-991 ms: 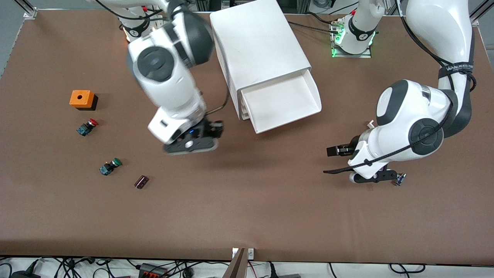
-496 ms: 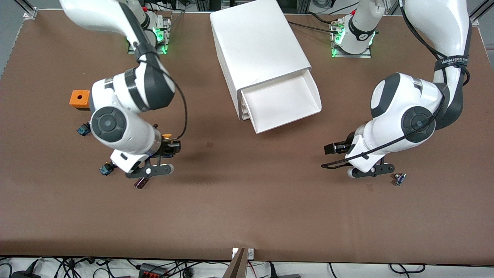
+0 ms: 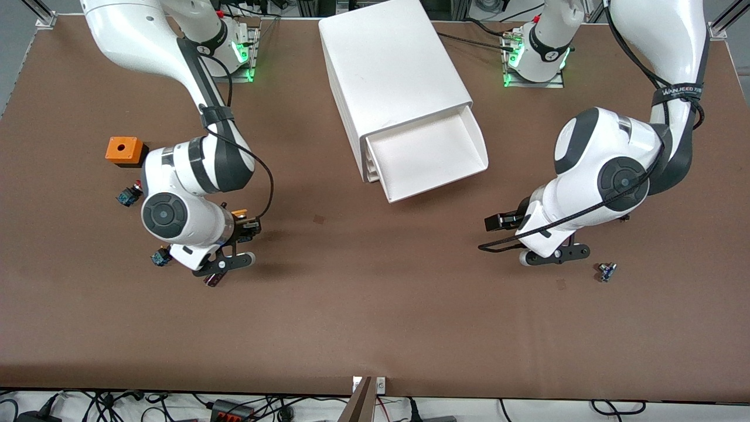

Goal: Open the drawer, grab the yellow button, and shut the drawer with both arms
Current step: 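Carry the button and set it on the table with the right gripper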

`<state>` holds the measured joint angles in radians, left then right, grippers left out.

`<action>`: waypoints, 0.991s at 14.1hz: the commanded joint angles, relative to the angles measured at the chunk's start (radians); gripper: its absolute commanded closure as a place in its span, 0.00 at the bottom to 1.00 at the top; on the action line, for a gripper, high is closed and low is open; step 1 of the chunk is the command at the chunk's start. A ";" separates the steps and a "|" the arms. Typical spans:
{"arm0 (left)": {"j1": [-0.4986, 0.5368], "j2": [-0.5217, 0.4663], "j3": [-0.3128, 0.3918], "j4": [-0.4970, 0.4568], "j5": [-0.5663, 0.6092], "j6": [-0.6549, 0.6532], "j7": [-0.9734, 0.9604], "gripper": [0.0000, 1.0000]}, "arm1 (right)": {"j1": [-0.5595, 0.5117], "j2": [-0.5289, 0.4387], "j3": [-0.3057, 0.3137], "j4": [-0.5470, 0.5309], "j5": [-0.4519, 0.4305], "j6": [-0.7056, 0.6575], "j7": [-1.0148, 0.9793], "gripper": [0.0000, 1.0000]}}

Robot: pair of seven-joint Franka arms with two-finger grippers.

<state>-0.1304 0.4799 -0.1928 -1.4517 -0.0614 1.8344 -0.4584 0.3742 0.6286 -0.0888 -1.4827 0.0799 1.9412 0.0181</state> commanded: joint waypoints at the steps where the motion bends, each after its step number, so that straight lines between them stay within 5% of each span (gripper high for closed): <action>1: 0.002 -0.033 -0.008 -0.045 0.026 0.032 -0.020 0.00 | 0.005 -0.047 0.018 -0.129 0.004 0.080 -0.044 1.00; 6: 0.003 -0.037 -0.016 -0.061 0.026 0.028 -0.020 0.00 | 0.031 -0.038 0.018 -0.246 0.003 0.225 -0.044 1.00; 14: -0.093 -0.029 -0.039 -0.068 0.022 -0.001 -0.043 0.00 | 0.029 -0.003 0.018 -0.272 0.004 0.225 -0.040 1.00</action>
<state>-0.1757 0.4691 -0.2270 -1.4890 -0.0613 1.8415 -0.4645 0.4081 0.6398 -0.0744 -1.7435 0.0798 2.1529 -0.0099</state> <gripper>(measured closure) 0.000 0.595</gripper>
